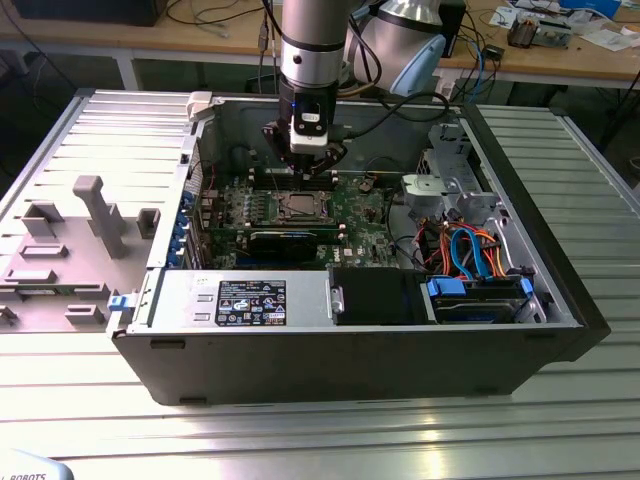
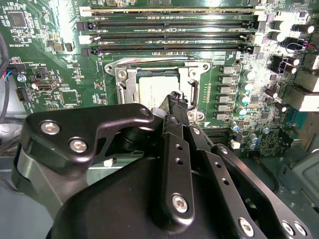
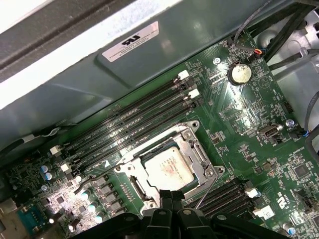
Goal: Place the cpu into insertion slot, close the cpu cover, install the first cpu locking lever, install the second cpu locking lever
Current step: 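Install the first cpu locking lever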
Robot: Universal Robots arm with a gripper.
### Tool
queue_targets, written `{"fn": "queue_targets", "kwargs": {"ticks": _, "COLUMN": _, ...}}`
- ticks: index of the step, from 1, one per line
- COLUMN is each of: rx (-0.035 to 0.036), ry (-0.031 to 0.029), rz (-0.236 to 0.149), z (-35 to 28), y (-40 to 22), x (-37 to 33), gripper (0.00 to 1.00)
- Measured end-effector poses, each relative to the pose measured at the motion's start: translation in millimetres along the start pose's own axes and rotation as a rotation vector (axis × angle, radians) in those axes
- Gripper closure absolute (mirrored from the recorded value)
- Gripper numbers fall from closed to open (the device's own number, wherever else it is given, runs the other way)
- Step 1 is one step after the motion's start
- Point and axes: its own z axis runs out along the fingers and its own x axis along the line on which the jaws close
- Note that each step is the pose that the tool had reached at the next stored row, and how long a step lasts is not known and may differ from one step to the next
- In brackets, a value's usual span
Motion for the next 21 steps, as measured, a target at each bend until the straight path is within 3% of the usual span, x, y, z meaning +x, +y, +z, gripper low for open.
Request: {"fn": "queue_targets", "kwargs": {"ticks": 21, "rx": 0.0002, "ry": -0.0006, "rz": -0.01, "z": 0.0, "y": 0.0, "x": 0.0, "gripper": 0.89}}
